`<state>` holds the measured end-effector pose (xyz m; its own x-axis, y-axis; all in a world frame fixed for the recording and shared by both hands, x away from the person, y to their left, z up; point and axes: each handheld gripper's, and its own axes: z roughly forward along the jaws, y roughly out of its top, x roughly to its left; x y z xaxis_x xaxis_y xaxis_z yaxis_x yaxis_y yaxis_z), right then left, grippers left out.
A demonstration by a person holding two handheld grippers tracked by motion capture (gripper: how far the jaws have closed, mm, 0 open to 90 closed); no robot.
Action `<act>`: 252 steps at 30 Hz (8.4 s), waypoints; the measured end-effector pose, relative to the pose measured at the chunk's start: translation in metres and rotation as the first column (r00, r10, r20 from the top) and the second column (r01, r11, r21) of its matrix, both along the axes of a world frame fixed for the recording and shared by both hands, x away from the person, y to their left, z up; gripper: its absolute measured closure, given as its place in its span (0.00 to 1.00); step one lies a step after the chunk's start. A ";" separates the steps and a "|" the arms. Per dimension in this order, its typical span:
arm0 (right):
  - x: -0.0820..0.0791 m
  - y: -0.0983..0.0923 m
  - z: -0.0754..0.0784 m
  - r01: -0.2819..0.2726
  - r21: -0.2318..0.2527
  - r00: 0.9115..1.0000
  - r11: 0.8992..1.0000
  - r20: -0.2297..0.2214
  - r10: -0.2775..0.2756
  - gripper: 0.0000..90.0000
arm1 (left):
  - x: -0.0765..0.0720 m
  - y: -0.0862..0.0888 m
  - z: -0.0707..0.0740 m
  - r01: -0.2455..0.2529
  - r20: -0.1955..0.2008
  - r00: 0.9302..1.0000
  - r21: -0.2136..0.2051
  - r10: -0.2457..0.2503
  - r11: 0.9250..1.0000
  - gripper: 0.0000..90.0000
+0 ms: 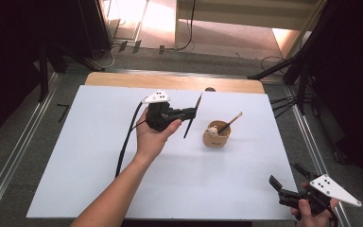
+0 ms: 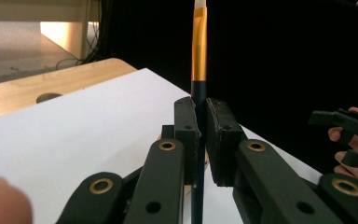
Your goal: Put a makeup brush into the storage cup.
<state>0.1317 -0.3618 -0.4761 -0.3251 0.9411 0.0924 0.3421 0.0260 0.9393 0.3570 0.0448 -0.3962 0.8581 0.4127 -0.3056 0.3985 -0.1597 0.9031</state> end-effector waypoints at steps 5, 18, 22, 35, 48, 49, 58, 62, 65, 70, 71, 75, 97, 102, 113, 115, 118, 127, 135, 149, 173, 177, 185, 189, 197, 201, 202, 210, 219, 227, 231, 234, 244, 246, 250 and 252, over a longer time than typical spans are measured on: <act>0.002 0.001 0.001 -0.003 0.001 1.000 1.000 0.002 0.003 0.00 | 0.000 -0.005 0.000 -0.014 0.011 1.000 -0.040 0.014 0.999 0.95; 0.003 0.003 0.001 -0.015 0.001 1.000 1.000 0.004 0.015 0.00 | 0.005 -0.019 -0.007 -0.051 0.047 0.997 -0.145 0.058 0.988 0.95; 0.003 0.003 0.001 -0.014 0.000 1.000 1.000 0.004 0.014 0.00 | 0.009 -0.021 -0.009 -0.061 0.061 0.995 -0.175 0.072 0.983 0.95; 0.002 0.003 0.001 -0.012 0.002 1.000 1.000 -0.002 0.012 0.00 | 0.016 -0.038 -0.019 -0.026 0.147 0.987 -0.199 0.057 0.980 0.95; 0.002 0.001 0.000 -0.010 0.002 1.000 1.000 -0.001 0.010 0.00 | 0.026 -0.056 -0.031 -0.015 0.178 0.982 -0.236 0.058 0.972 0.95; 0.002 0.001 0.000 -0.009 0.002 1.000 1.000 -0.001 0.009 0.00 | 0.027 -0.057 -0.032 -0.013 0.175 0.983 -0.244 0.058 0.970 0.95; 0.001 0.001 0.000 -0.010 0.007 1.000 1.000 -0.002 0.010 0.00 | 0.033 -0.063 -0.043 0.007 0.183 0.982 -0.280 0.046 0.960 0.94; 0.001 0.001 0.000 -0.009 0.009 1.000 1.000 -0.003 0.010 0.00 | 0.036 -0.065 -0.047 0.014 0.178 0.983 -0.295 0.041 0.956 0.94; 0.001 0.000 0.000 -0.009 0.007 1.000 1.000 -0.002 0.009 0.00 | 0.037 -0.068 -0.049 0.016 0.171 0.985 -0.297 0.037 0.955 0.94; 0.001 0.000 0.000 -0.008 0.007 1.000 1.000 -0.001 0.008 0.00 | 0.037 -0.073 -0.053 0.026 0.165 0.986 -0.287 0.023 0.958 0.94; 0.001 0.000 0.000 -0.009 0.007 1.000 1.000 0.000 0.009 0.00 | 0.038 -0.074 -0.055 0.029 0.166 0.986 -0.284 0.020 0.958 0.94; 0.000 0.000 0.000 -0.008 0.006 1.000 1.000 0.001 0.008 0.00 | 0.037 -0.077 -0.059 0.031 0.166 0.986 -0.270 0.015 0.962 0.94; 0.000 0.000 0.000 -0.009 0.007 1.000 1.000 0.001 0.009 0.00 | 0.039 -0.081 -0.078 0.053 0.140 0.990 -0.188 -0.027 0.981 0.94; 0.000 0.000 0.000 -0.008 0.008 1.000 1.000 -0.001 0.008 0.00 | 0.039 -0.080 -0.079 0.048 0.118 0.993 -0.161 -0.029 0.986 0.94; 0.001 0.000 0.000 -0.010 0.007 1.000 1.000 -0.001 0.010 0.00 | 0.036 -0.075 -0.073 0.061 0.124 0.991 -0.138 -0.044 0.989 0.76; 0.001 0.000 0.000 -0.010 0.006 1.000 1.000 -0.001 0.010 0.00 | 0.035 -0.073 -0.071 0.065 0.127 0.991 -0.138 -0.048 0.988 0.74; 0.000 0.001 0.000 -0.010 0.008 1.000 1.000 -0.004 0.010 0.00 | 0.033 -0.071 -0.067 0.073 0.133 0.990 -0.132 -0.055 0.989 0.68; 0.001 0.001 -0.001 -0.012 0.003 1.000 1.000 -0.003 0.012 0.00 | 0.032 -0.056 -0.060 0.070 0.104 0.993 -0.107 -0.059 0.992 0.29; 0.002 0.002 -0.001 -0.011 0.003 1.000 1.000 -0.005 0.011 0.00 | 0.027 -0.032 -0.054 0.063 0.116 0.992 -0.094 -0.052 0.994 0.00; 0.002 0.004 0.000 -0.013 -0.002 1.000 1.000 -0.008 0.013 0.00 | 0.008 0.014 -0.052 0.017 0.148 0.989 -0.064 -0.008 0.998 0.00; 0.003 0.007 0.000 -0.012 -0.016 1.000 1.000 -0.009 0.012 0.00 | -0.024 0.082 -0.054 -0.064 0.184 0.980 -0.038 0.070 0.997 0.00; 0.003 0.007 0.000 -0.014 -0.015 1.000 1.000 -0.009 0.013 0.00 | -0.030 0.092 -0.056 -0.074 0.190 0.979 -0.023 0.077 0.997 0.00; 0.003 0.007 0.000 -0.013 -0.015 1.000 1.000 -0.009 0.013 0.00 | -0.041 0.118 -0.060 -0.102 0.189 0.977 0.004 0.100 0.995 0.00; 0.004 0.008 0.000 -0.012 -0.013 1.000 1.000 -0.009 0.012 0.00 | -0.049 0.129 -0.062 -0.124 0.201 0.973 0.027 0.116 0.992 0.00; 0.003 0.008 0.000 -0.010 -0.010 1.000 1.000 -0.009 0.010 0.00 | -0.060 0.150 -0.062 -0.161 0.190 0.969 -0.002 0.158 0.987 0.00; 0.003 0.008 0.000 -0.010 -0.014 1.000 1.000 -0.008 0.010 0.00 | -0.066 0.158 -0.063 -0.174 0.197 0.966 0.010 0.169 0.985 0.00; 0.003 0.008 0.000 -0.009 -0.012 1.000 1.000 -0.008 0.009 0.00 | -0.068 0.161 -0.063 -0.177 0.194 0.966 0.015 0.171 0.984 0.00; 0.003 0.008 0.000 -0.008 -0.014 1.000 1.000 -0.009 0.007 0.00 | -0.076 0.179 -0.064 -0.208 0.185 0.962 0.012 0.202 0.978 0.00; 0.003 0.009 0.000 -0.005 -0.011 1.000 1.000 -0.010 0.005 0.00 | -0.089 0.204 -0.066 -0.248 0.179 0.954 0.017 0.241 0.969 0.00; 0.004 0.010 0.000 -0.006 -0.016 1.000 1.000 -0.013 0.005 0.00 | -0.101 0.224 -0.067 -0.284 0.192 0.942 0.023 0.274 0.959 0.00; 0.004 0.010 0.000 -0.007 -0.017 1.000 1.000 -0.013 0.006 0.00 | -0.108 0.232 -0.066 -0.305 0.195 0.935 0.012 0.297 0.952 0.00; 0.004 0.010 0.000 -0.005 -0.016 1.000 1.000 -0.013 0.005 0.00 | -0.111 0.238 -0.065 -0.314 0.203 0.931 0.017 0.304 0.949 0.00; 0.004 0.011 0.000 -0.005 -0.019 1.000 1.000 -0.013 0.005 0.00 | -0.120 0.257 -0.069 -0.352 0.198 0.919 0.021 0.341 0.936 0.00; 0.004 0.011 0.000 -0.004 -0.018 1.000 1.000 -0.012 0.004 0.00 | -0.122 0.261 -0.070 -0.360 0.192 0.917 0.017 0.351 0.933 0.00; 0.004 0.011 0.000 -0.005 -0.021 1.000 1.000 -0.012 0.005 0.00 | -0.126 0.269 -0.070 -0.381 0.197 0.908 0.013 0.371 0.925 0.00; 0.004 0.012 0.000 -0.003 -0.021 1.000 1.000 -0.013 0.003 0.00 | -0.128 0.271 -0.070 -0.389 0.198 0.904 0.012 0.379 0.921 0.00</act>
<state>0.1356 -0.3503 -0.4765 -0.3270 0.9419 0.0765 0.3537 0.0470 0.9342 0.2285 0.3160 -0.4659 0.6698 0.7320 -0.1250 0.2621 -0.0754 0.9621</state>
